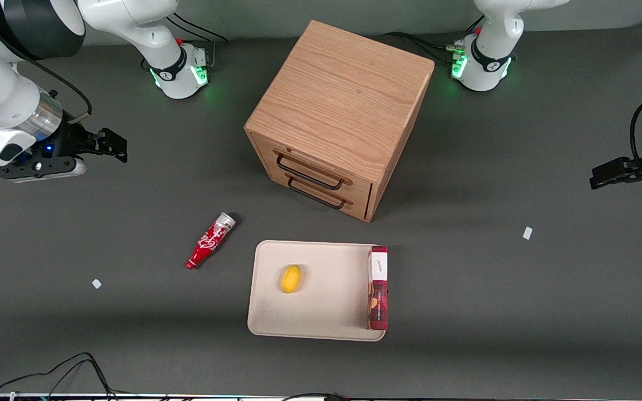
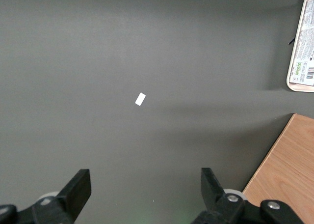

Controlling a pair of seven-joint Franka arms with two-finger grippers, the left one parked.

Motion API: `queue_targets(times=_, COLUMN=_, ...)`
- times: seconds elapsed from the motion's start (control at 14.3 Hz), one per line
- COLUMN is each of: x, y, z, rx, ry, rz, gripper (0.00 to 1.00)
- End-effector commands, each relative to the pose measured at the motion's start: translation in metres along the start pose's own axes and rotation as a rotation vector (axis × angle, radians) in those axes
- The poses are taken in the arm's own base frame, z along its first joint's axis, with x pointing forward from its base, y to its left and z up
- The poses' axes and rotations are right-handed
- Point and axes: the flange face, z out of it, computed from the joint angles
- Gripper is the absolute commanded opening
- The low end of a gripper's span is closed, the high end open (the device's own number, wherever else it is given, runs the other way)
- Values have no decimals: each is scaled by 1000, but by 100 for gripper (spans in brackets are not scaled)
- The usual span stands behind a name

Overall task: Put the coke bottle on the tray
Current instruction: 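Move the open right gripper down over the lying red Coca-Cola bottle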

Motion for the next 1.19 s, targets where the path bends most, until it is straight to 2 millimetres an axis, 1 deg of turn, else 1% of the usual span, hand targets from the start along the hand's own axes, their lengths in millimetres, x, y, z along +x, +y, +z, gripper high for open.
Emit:
queue_targets(times=0.0, x=5, y=0, z=-6, rx=-5, ry=-3, rz=25, gripper=100)
queue_targets(times=0.07, x=6, y=7, z=-7, rx=-3, ry=0, rz=41, gripper=100)
queue_targets(times=0.14, x=7, y=2, z=-3, rx=-6, ry=-7, rz=38, gripper=100)
queue_targets(times=0.28, x=10, y=3, z=3, rx=-7, ry=-21, rz=85, gripper=100)
queue_targets(times=0.35, x=10, y=5, z=2, rx=7, ry=-27, rz=111, gripper=100)
queue_targets(times=0.42, x=14, y=0, z=2, rx=30, ry=-31, rz=152, gripper=100)
queue_targets(times=0.49, x=21, y=-3, z=15, rx=32, ry=-56, rz=230, gripper=100)
queue_targets(times=0.63, x=34, y=-18, z=34, rx=67, ry=-80, rz=393, gripper=100)
queue_targets(times=0.7, x=41, y=-31, z=45, rx=68, ry=-75, rz=427, gripper=100)
queue_targets(times=0.77, x=45, y=-52, z=57, rx=64, ry=-69, rz=442, gripper=100)
queue_targets(times=0.84, x=50, y=-66, z=73, rx=54, ry=-59, rz=479, gripper=100)
queue_targets(times=0.98, x=53, y=-80, z=101, rx=58, ry=-35, rz=521, gripper=100)
queue_targets(times=1.12, x=52, y=-82, z=131, rx=71, ry=-1, rz=550, gripper=100)
